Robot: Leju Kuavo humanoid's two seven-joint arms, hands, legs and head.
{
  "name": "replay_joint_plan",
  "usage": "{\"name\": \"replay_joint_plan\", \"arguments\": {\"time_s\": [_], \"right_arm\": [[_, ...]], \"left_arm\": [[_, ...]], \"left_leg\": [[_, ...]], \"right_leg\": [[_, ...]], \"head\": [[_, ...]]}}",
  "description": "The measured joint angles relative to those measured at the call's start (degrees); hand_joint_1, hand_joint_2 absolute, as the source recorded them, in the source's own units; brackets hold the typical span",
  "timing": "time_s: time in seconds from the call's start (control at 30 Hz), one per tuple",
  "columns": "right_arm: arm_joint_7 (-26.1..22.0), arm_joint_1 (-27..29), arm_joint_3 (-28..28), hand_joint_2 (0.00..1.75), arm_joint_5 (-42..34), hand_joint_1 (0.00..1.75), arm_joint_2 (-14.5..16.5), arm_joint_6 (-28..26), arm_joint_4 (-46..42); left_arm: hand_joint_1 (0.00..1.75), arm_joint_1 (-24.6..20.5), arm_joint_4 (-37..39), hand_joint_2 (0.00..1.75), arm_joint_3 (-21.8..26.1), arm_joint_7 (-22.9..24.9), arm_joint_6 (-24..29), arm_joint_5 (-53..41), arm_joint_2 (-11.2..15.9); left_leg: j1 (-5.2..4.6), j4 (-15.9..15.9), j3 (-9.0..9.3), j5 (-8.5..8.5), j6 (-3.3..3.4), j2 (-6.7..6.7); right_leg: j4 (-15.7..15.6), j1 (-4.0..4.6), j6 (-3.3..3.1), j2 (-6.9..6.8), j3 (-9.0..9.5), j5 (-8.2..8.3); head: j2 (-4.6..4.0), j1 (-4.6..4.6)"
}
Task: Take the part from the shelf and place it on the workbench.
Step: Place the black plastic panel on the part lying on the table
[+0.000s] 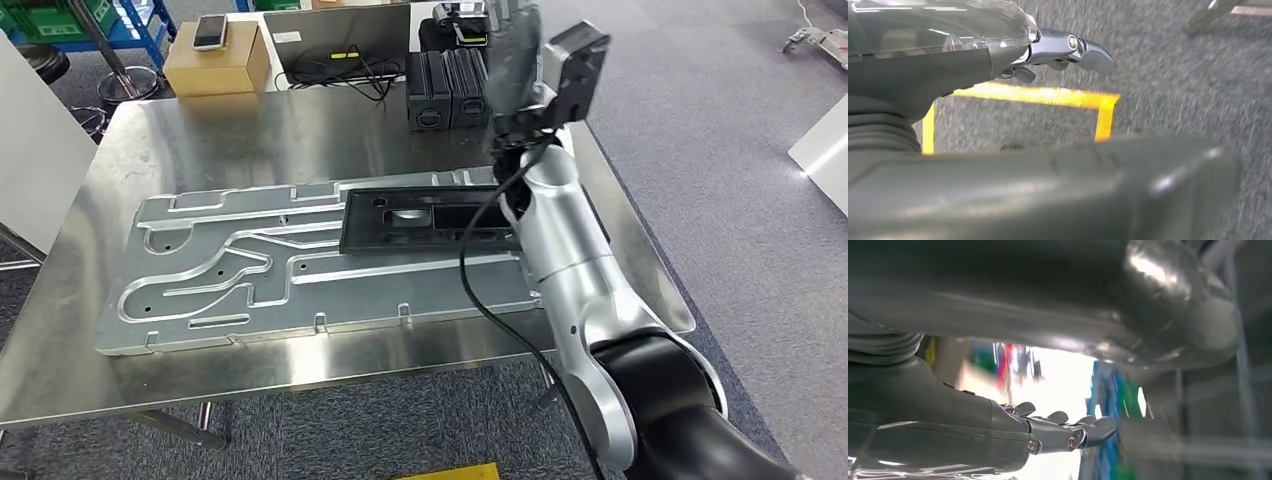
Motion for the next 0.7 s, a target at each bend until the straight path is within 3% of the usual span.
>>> {"name": "replay_joint_plan", "arguments": {"time_s": [0.07,0.17,0.23,0.27,0.33,0.4,0.53,0.6,0.67,0.7], "right_arm": [[-0.5,4.1,0.0,0.00,6.0,0.00,-2.8,-7.2,-8.5],[-0.9,14.1,-0.2,0.00,16.2,0.00,-7.5,-15.9,-23.4],[-1.2,22.3,-1.3,0.00,21.3,0.00,-10.7,-20.4,-31.1],[-1.4,26.6,-2.4,0.00,23.1,0.00,-12.3,-22.4,-34.4],[-2.3,35.7,-5.6,0.00,24.9,0.00,-14.8,-24.6,-39.9],[-3.8,45.1,-10.6,0.00,25.9,0.00,-16.2,-25.2,-44.6],[-5.9,58.9,-19.8,0.00,28.2,0.00,-16.5,-25.1,-50.6],[-5.7,63.5,-22.8,0.00,29.4,0.00,-16.2,-24.8,-52.5],[-5.2,66.4,-25.1,0.00,31.2,0.00,-15.7,-24.5,-53.2],[-4.9,67.6,-26.0,0.00,32.1,0.00,-15.4,-24.3,-53.2]], "left_arm": [[0.00,0.3,0.0,0.00,0.2,-0.1,-0.2,0.9,-0.1],[0.00,1.0,0.0,0.00,1.1,-0.4,-0.4,2.0,-0.1],[0.00,1.3,0.0,0.00,1.6,-0.6,-0.4,2.5,-0.1],[0.00,1.4,0.0,0.00,1.7,-0.7,-0.4,2.7,-0.1],[0.00,1.6,0.0,0.00,2.1,-0.7,-0.4,3.2,-0.2],[0.00,1.9,0.0,0.00,2.7,-0.7,-0.3,3.5,-0.2],[0.00,2.2,0.0,0.00,3.4,-0.7,-0.2,3.5,-0.2],[0.00,2.0,0.0,0.00,3.6,-0.7,-0.3,3.5,-0.2],[0.00,1.9,0.0,0.00,3.9,-0.8,-0.5,3.6,-0.2],[0.00,1.9,0.0,0.00,4.0,-0.9,-0.5,3.7,-0.2]], "left_leg": [[-0.03,1.4,-0.43,-1.32,-0.39,0.14],[0.27,11.2,-4.28,-6.88,-0.97,0.30],[0.48,15.1,-5.77,-8.09,-1.32,0.33],[0.57,13.9,-5.00,-7.12,-1.42,0.34],[0.76,6.7,-1.04,-4.01,-1.39,0.27],[0.63,1.0,2.06,-2.35,-0.87,0.08],[0.18,-0.2,2.42,-1.62,0.79,0.12],[0.19,-0.6,2.05,-0.91,1.77,0.27],[-0.02,-0.6,1.17,-0.24,2.30,0.48],[-0.20,-0.6,0.62,0.14,2.41,0.57]], "right_leg": [[-0.8,-0.43,-0.17,-0.13,0.54,0.27],[-1.2,-0.65,-0.36,-0.37,1.09,0.33],[-1.1,-0.72,-0.25,-0.48,1.11,0.28],[-1.0,-0.78,-0.12,-0.51,1.12,0.19],[-0.7,-0.89,0.33,-0.62,1.22,-0.10],[-0.4,-0.79,0.91,-0.73,1.22,-0.30],[-0.1,-1.00,2.23,-0.58,1.00,-0.34],[2.9,-1.22,2.75,-0.36,-0.09,-3.45],[10.2,-1.33,3.01,-0.19,-2.65,-8.78],[13.8,-1.36,3.09,-0.16,-3.71,-10.63]], "head": [[0.00,-0.01],[0.00,-0.02],[0.00,-0.03],[0.00,-0.03],[0.00,-0.03],[0.00,-0.03],[0.00,-0.01],[0.00,-0.01],[0.00,-0.01],[0.00,-0.01]]}}
